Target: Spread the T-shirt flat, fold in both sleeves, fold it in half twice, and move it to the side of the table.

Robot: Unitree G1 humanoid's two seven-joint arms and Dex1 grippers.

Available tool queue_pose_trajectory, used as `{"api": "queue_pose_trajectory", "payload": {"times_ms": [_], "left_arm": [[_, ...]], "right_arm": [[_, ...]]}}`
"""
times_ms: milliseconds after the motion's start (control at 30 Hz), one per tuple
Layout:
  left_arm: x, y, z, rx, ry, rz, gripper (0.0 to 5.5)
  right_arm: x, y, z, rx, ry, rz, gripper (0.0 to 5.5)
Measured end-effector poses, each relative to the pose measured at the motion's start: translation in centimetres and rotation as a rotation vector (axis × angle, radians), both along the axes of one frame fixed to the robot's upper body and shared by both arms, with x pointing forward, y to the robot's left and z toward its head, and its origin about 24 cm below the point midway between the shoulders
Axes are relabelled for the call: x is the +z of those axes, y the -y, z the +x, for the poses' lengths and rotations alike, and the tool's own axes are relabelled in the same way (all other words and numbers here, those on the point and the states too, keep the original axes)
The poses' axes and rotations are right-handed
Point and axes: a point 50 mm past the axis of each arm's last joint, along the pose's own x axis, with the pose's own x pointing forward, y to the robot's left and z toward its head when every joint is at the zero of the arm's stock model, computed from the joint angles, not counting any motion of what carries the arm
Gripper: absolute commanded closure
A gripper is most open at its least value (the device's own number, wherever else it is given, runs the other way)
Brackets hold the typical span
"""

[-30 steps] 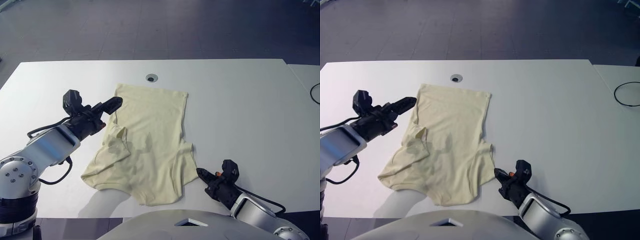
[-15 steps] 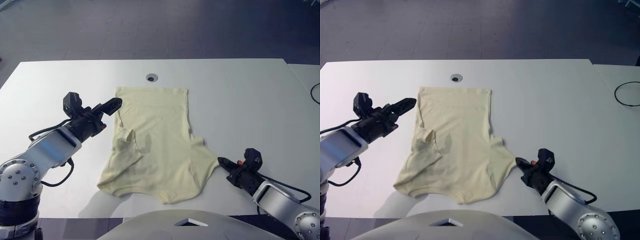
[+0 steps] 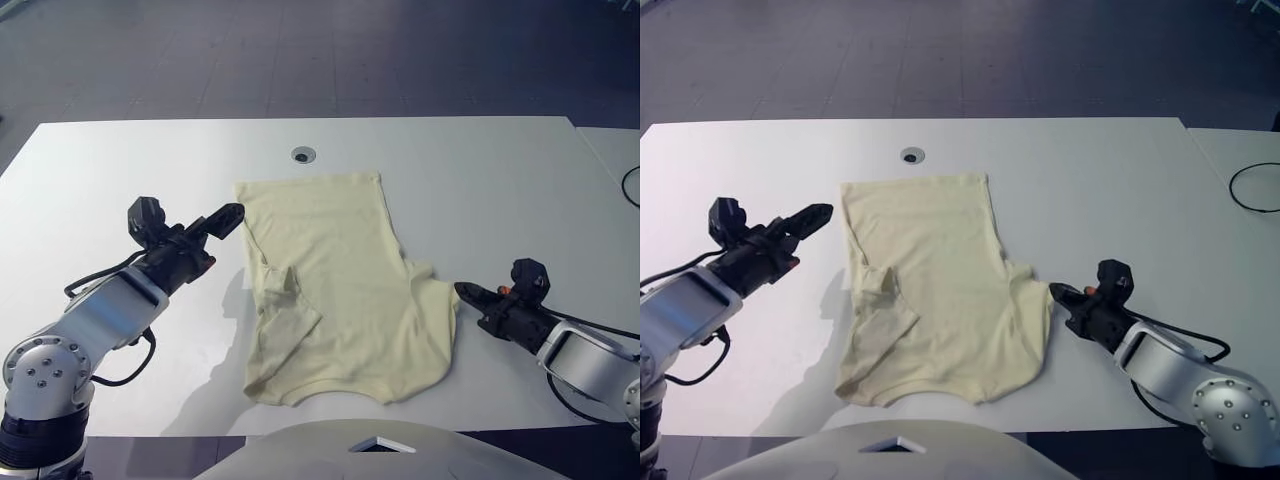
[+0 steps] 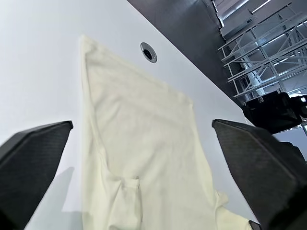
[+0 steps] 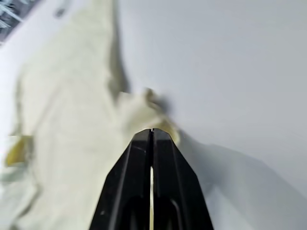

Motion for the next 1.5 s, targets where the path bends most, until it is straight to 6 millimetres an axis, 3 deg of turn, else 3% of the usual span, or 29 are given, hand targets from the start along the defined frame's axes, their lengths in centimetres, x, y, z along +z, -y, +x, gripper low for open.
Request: {"api": "queue_pose_trajectory", "payload": {"times_ms": [133, 567, 833, 1033, 1167, 1233, 1333, 1433, 1500], "left_arm": [[-0.1, 0.4, -0.4, 0.013, 0.01, -0.015, 0.1], [-0.4, 0.9, 0.2, -0.011, 0.003, -0.026, 0.1], [-0.3, 1.2, 0.7, -0.041, 0.006, -0.015, 0.1], [-0.5, 1.4, 0.7, -0.07, 0.005, 0.017, 0.1], [-0.3, 1.7, 0.9, -0.203, 0.086, 0.22, 0.1], [0.6, 2.2, 1.3, -0.308, 0.189, 0.33, 0.1], [2.0, 1.6, 1.8, -0.36, 0.333, 0.539, 0.1], [2.1, 0.0, 1.9, -0.34, 0.406, 0.759, 0.1], [1.1, -1.3, 1.2, -0.382, 0.437, 0.894, 0.1]], "right_arm": [[1.0, -2.7, -0.2, 0.116, 0.0, 0.064, 5.48], [-0.2, -9.0, 1.2, 0.245, -0.004, 0.172, 5.48], [-0.9, -10.9, 1.0, 0.276, -0.013, 0.181, 5.48], [-0.7, -11.7, 1.0, 0.317, 0.017, 0.215, 4.5], [1.7, -10.8, 2.0, 0.351, 0.13, 0.264, 3.72], [3.8, -9.7, 2.7, 0.398, 0.231, 0.219, 3.41], [5.6, -7.1, 3.8, 0.475, 0.395, -0.055, 2.89], [5.4, -5.0, 4.3, 0.514, 0.447, -0.284, 2.45], [4.5, -3.2, 4.0, 0.571, 0.447, -0.423, 2.09]]}}
